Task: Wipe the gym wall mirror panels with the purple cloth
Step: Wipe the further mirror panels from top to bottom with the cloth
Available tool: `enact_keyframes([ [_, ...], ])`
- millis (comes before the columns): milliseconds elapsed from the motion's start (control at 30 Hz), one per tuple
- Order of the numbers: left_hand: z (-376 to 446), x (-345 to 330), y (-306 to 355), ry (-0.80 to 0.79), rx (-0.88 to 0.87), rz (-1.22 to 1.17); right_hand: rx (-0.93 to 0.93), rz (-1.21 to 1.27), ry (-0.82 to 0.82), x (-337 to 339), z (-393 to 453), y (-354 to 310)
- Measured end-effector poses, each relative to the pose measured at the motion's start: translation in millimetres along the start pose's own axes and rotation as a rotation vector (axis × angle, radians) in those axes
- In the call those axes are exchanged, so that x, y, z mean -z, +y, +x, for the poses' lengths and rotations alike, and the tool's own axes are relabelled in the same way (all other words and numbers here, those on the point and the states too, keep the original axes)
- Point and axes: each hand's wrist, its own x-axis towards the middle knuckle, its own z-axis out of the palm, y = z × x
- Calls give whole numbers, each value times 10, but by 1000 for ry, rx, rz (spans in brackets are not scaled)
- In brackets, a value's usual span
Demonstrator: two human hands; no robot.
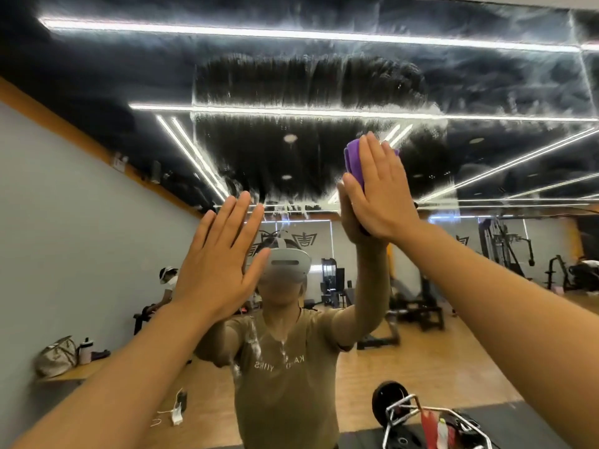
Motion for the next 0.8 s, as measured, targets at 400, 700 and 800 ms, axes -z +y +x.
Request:
enact_keyframes([
  [400, -30, -24, -18, -4, -9, -1, 110, 11, -77, -452, -1914, -225],
  [700, -39, -42, 3, 37, -8, -10, 299, -76, -144, -354, -1659, -67],
  [800, -38, -55, 6, 43, -9, -2, 197, -40, -74, -247, -843, -157],
])
